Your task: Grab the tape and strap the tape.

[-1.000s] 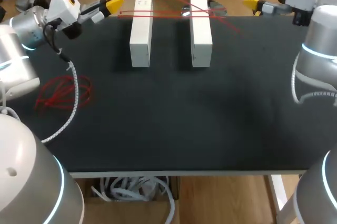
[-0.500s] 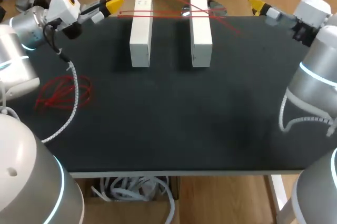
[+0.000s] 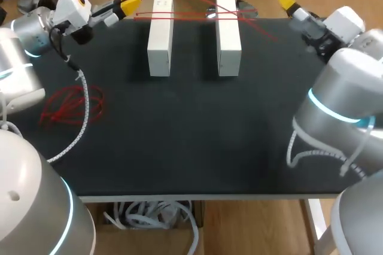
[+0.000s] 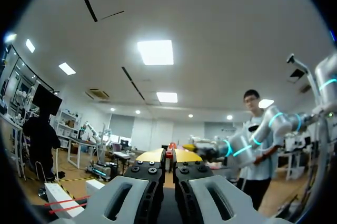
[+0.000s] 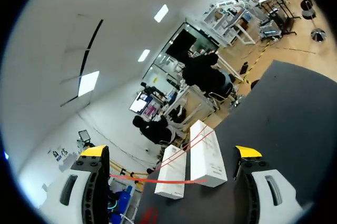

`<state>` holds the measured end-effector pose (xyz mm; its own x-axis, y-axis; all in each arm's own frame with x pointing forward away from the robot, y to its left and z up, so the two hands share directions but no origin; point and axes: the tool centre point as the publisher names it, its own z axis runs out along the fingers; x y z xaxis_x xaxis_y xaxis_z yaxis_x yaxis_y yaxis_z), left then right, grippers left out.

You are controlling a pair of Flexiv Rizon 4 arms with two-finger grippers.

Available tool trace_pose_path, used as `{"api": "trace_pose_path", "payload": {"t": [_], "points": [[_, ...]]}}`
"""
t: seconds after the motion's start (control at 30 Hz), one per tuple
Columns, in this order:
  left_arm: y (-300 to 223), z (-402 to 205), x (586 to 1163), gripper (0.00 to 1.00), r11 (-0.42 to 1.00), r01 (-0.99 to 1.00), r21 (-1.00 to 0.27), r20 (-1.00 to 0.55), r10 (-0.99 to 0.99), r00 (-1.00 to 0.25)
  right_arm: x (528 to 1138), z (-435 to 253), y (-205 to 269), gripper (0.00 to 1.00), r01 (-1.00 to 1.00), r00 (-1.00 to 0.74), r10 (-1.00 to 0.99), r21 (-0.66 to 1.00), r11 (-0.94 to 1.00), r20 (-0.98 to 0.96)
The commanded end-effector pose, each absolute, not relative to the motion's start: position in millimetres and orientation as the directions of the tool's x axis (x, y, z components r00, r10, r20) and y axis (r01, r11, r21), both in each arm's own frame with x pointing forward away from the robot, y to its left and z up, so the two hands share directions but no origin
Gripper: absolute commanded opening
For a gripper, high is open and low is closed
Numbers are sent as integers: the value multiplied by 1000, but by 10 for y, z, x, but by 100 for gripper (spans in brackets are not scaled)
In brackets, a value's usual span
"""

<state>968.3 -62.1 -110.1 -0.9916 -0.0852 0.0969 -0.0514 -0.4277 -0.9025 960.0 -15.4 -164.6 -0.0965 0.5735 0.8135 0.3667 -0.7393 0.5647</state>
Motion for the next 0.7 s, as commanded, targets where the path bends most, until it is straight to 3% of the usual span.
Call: {"api": "trace_pose_path", "payload": {"t": [0.03,0.37,0.7], "points": [[-625,-1106,9681,0,-429,-50,-902,95,-86,-992,9470,-1651,8,100,115,10,577,572,-812,817],[-625,-1106,9681,0,-429,-50,-902,95,-86,-992,9300,-1709,252,100,91,34,389,384,-919,921],[-625,-1106,9681,0,-429,-50,-902,95,-86,-992,9272,-1719,446,100,99,44,311,305,-947,950]]}}
